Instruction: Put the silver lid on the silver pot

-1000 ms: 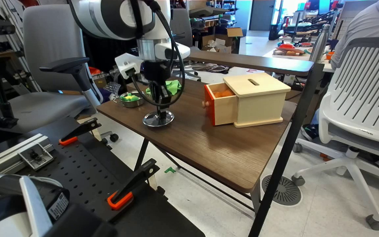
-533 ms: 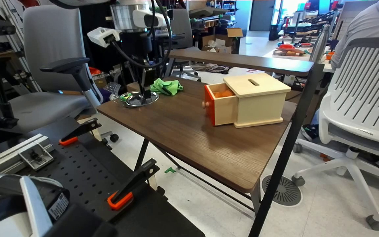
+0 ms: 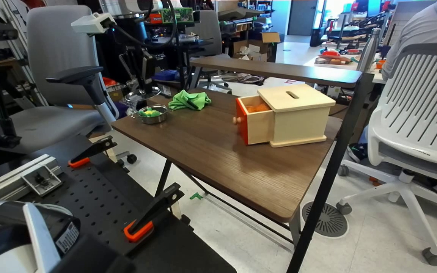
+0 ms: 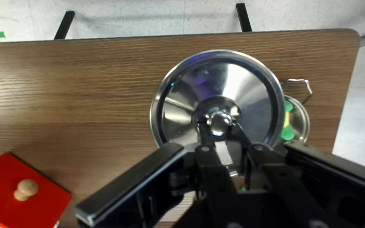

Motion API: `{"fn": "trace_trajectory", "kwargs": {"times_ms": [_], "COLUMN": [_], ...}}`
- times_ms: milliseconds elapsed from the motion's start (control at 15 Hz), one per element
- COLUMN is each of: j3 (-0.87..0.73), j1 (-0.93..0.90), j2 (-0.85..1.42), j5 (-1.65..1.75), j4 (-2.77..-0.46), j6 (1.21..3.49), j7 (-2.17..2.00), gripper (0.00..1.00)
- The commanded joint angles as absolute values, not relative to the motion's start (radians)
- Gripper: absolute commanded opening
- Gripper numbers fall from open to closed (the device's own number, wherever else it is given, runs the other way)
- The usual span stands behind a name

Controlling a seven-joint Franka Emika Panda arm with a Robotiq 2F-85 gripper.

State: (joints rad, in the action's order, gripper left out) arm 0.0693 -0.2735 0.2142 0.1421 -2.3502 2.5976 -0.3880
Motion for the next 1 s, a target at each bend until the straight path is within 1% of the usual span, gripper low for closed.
{"fn": "trace_trajectory", "kwargs": {"times_ms": [0, 667, 933], "j3": [0.093, 0.077, 0.058], "j1": [-0.311, -0.377, -0.395], "j2": [0.276, 0.533, 0.606], "j5": [0.206, 0.2, 0.204], "j4": [-2.263, -1.989, -1.92], "j6": [2.567, 2.491, 2.476], "j7": [-0.42, -0.401, -0.402], "gripper": [0.05, 0.05, 0.05]}}
